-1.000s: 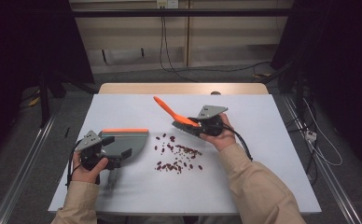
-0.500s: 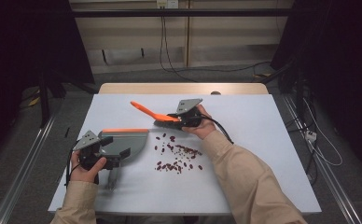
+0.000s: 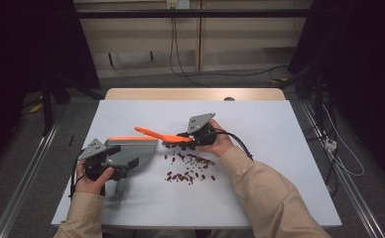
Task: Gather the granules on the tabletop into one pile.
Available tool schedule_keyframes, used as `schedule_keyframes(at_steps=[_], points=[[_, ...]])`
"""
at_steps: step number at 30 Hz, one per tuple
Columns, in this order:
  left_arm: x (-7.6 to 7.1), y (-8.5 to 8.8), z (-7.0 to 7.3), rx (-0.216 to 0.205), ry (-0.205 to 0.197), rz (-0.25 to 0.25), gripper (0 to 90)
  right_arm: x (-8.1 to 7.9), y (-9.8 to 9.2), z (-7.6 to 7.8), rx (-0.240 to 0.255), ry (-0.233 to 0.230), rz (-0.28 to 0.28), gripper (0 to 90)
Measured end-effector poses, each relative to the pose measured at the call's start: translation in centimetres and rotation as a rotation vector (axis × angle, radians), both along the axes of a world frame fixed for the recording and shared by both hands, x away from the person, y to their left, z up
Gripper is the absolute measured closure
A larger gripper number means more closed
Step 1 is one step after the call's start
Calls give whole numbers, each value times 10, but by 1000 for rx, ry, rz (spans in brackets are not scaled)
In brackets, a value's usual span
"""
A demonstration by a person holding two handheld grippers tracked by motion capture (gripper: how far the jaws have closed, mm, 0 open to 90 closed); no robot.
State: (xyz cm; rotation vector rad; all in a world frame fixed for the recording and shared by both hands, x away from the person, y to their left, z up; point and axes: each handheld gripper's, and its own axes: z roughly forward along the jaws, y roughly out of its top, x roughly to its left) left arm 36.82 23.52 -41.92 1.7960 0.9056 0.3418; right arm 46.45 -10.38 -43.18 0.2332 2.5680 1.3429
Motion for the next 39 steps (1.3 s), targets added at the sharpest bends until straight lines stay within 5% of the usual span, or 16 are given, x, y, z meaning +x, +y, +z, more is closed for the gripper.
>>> schedule_keyframes(at_steps=[11, 23, 33, 39], points=[[0, 1, -1, 7, -1, 2, 62, -27, -8, 2, -23, 19, 75, 696], [0, 0, -1, 12, 1, -4, 62, -47, -12, 5, -28, 13, 81, 697], [0, 0, -1, 7, -1, -2, 62, -34, -17, 6, 39, 2, -25, 708], [1, 0, -1, 6, -3, -1, 62, -31, -24, 14, 123, 56, -134, 709]])
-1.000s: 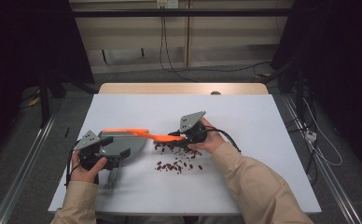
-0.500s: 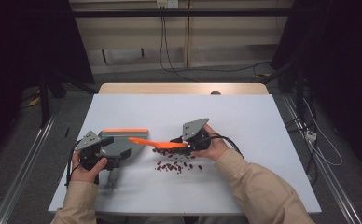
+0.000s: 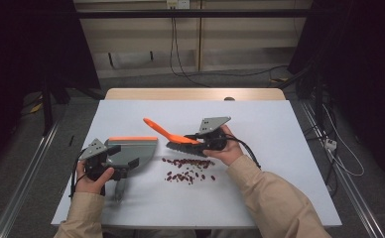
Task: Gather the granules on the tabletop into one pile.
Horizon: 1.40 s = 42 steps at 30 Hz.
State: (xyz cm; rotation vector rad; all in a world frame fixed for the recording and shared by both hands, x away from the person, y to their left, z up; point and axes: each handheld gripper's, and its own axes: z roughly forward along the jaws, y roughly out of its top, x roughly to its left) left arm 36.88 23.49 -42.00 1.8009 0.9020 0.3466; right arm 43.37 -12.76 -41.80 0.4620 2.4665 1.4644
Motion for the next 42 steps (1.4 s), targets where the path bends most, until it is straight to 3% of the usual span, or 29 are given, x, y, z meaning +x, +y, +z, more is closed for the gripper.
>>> schedule_keyframes(at_steps=[4, 7, 14, 24, 31, 39, 42], points=[[0, 0, 0, 11, -1, 1, 62, -9, 2, 7, 38, 69, -115, 709], [0, 0, 0, 8, -3, 1, 62, -19, 6, 11, 102, 113, -185, 709], [-1, 0, 1, 11, -7, 0, 62, -42, 19, 13, 210, 185, -310, 710], [-3, 0, 3, 11, -16, 2, 62, -61, 46, 10, 244, 241, -331, 710], [-4, 2, 4, 5, -23, 8, 62, -69, 60, -1, 234, 272, -352, 710], [-4, 2, 4, 11, -23, 9, 62, -85, 62, -8, 251, 327, -308, 709], [-3, 2, 4, 17, -24, 8, 62, -89, 64, -8, 230, 334, -302, 709]])
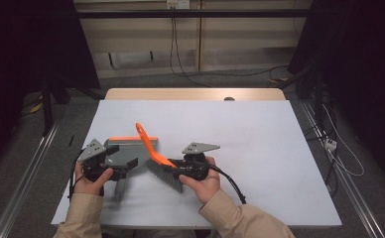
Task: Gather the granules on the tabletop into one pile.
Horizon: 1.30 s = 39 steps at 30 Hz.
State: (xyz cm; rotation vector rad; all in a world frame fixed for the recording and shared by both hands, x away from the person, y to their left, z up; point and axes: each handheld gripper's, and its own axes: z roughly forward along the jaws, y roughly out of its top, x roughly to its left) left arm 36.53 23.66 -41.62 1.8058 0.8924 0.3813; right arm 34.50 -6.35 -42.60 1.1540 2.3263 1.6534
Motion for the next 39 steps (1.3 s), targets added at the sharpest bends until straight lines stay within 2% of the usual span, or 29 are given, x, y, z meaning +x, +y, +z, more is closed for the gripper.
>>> schedule_keyframes(at_steps=[2, 4, 9, 11, 16, 22, 27, 33, 37, 39], points=[[0, 0, 0, 2, -1, 0, 63, 1, 2, -5, -10, 31, 2, 709], [0, 0, 0, 2, -2, 0, 62, 4, 0, -8, -33, 23, -24, 710], [0, 0, 0, 1, 1, 2, 62, 14, -12, -12, -25, 64, -65, 709], [0, 0, 0, 2, 1, 1, 62, 15, -17, -12, -43, 59, -84, 709], [0, -1, -1, 4, 2, -2, 62, 19, -28, -12, -50, 56, -110, 709], [1, -1, -1, 9, 1, -3, 63, 22, -39, -10, -70, 40, -125, 709], [1, -2, -1, 10, 3, -6, 62, 24, -46, -10, -56, 41, -134, 710], [2, -3, -2, 6, 5, -5, 63, 23, -39, -4, 10, 36, -143, 710], [2, -3, -1, 3, 4, -4, 63, 28, -27, -3, 16, 55, -137, 710], [2, -2, -1, 3, 4, -4, 62, 31, -20, -5, -1, 67, -146, 710]])
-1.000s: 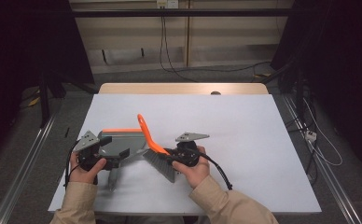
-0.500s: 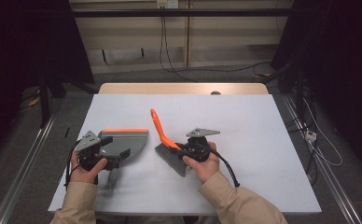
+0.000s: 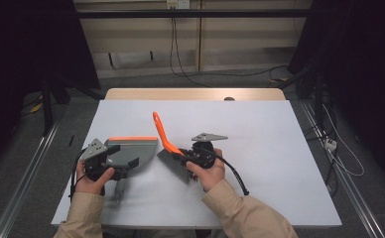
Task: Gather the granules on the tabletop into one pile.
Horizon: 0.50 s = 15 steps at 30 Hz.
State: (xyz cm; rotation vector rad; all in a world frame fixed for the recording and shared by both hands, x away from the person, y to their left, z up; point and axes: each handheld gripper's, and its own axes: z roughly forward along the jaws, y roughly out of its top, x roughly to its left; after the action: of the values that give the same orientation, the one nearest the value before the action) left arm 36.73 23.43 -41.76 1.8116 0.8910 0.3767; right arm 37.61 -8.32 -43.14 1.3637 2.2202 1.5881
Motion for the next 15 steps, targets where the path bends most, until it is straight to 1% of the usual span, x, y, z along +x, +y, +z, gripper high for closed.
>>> schedule_keyframes(at_steps=[2, 3, 4, 6, 11, 15], points=[[0, 0, 0, 2, -1, -2, 63, 5, 6, -5, -3, 13, -4, 710], [0, 0, 0, 1, -1, -1, 63, 7, 8, -7, 2, 15, -8, 710], [0, 0, 0, 2, -1, -2, 62, 10, 9, -7, 1, 21, -13, 710], [1, 0, 0, 0, -1, -3, 63, 13, 9, -6, -29, 32, -28, 710], [0, 0, 0, 0, -2, 0, 63, 15, -5, -9, -11, 76, -65, 708], [0, -1, 1, 3, -4, -4, 63, 11, -20, -11, -9, 75, -98, 704]])
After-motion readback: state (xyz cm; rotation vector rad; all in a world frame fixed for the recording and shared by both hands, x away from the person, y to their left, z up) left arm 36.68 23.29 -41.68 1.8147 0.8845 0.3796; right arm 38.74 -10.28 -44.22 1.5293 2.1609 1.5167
